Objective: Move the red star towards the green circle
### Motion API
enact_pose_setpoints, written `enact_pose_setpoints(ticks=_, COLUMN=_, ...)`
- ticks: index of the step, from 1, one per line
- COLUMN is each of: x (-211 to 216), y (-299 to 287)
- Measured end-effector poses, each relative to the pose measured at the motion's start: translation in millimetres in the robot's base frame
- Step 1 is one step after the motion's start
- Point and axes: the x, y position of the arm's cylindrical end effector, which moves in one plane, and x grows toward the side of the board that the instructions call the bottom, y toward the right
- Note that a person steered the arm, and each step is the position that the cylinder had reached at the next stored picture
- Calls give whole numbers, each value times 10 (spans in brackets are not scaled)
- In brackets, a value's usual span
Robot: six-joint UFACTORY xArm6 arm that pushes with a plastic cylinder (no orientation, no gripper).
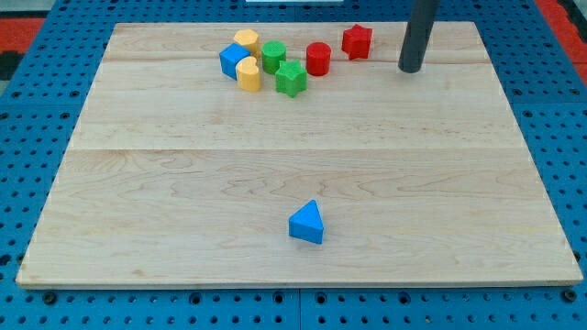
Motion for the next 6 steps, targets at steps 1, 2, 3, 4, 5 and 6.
enact_pose_setpoints(ticks=1, x=-132, y=151)
enact_pose_setpoints(ticks=2, x=-134, y=239)
enact_pose_setpoints(ticks=3, x=-134, y=244)
enact_pose_setpoints(ticks=4, x=-134, y=244)
enact_pose_setpoints(ticks=5, x=-156, y=243)
enact_pose_setpoints(ticks=6, x=-285, y=172)
